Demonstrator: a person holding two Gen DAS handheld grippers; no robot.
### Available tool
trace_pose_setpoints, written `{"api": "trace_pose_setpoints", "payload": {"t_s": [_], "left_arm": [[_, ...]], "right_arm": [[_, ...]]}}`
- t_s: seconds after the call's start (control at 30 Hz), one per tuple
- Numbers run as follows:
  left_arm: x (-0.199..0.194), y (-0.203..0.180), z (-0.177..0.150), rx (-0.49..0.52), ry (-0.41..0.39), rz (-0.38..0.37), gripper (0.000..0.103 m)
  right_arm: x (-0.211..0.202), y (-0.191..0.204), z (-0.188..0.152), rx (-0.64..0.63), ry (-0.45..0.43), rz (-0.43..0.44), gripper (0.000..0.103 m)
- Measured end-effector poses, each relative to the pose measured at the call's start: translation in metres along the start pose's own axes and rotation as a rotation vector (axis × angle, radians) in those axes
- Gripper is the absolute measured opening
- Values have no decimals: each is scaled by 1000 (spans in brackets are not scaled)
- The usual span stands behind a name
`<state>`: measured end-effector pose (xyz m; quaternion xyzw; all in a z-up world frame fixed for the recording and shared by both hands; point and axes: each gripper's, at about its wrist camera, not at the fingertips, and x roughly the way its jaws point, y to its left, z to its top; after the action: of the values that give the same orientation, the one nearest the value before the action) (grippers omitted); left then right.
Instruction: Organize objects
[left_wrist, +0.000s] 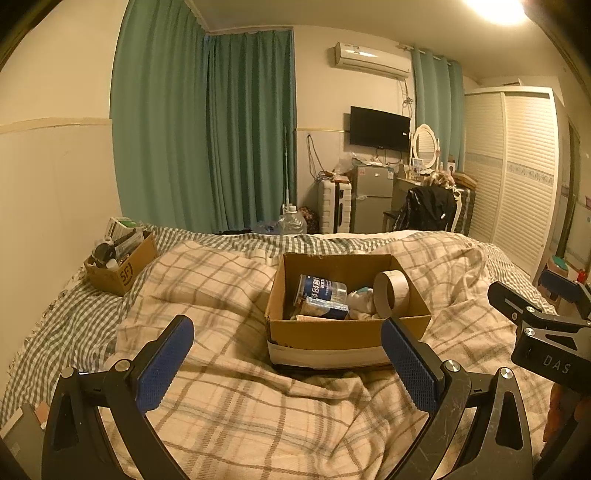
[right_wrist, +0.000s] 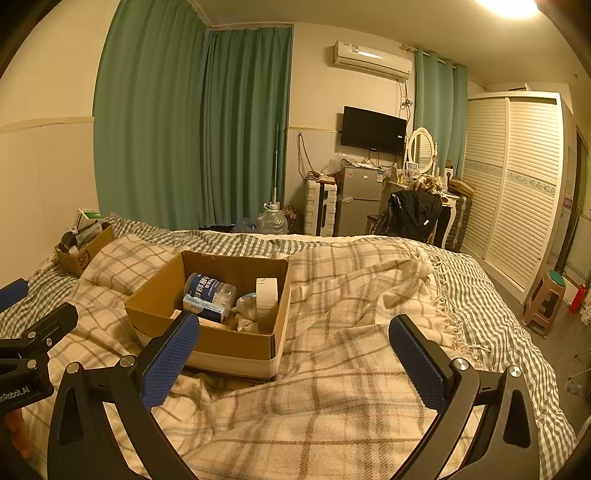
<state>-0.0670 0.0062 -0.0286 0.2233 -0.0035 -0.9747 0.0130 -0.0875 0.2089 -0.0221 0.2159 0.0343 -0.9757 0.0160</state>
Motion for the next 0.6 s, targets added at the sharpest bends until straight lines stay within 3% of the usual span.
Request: {"api": "trace_pose_setpoints", "payload": {"t_s": [0.6], "left_arm": [[1, 0, -2, -4, 14, 12, 103]], "right_arm": [[3, 1, -1, -2, 9, -7, 103]]}}
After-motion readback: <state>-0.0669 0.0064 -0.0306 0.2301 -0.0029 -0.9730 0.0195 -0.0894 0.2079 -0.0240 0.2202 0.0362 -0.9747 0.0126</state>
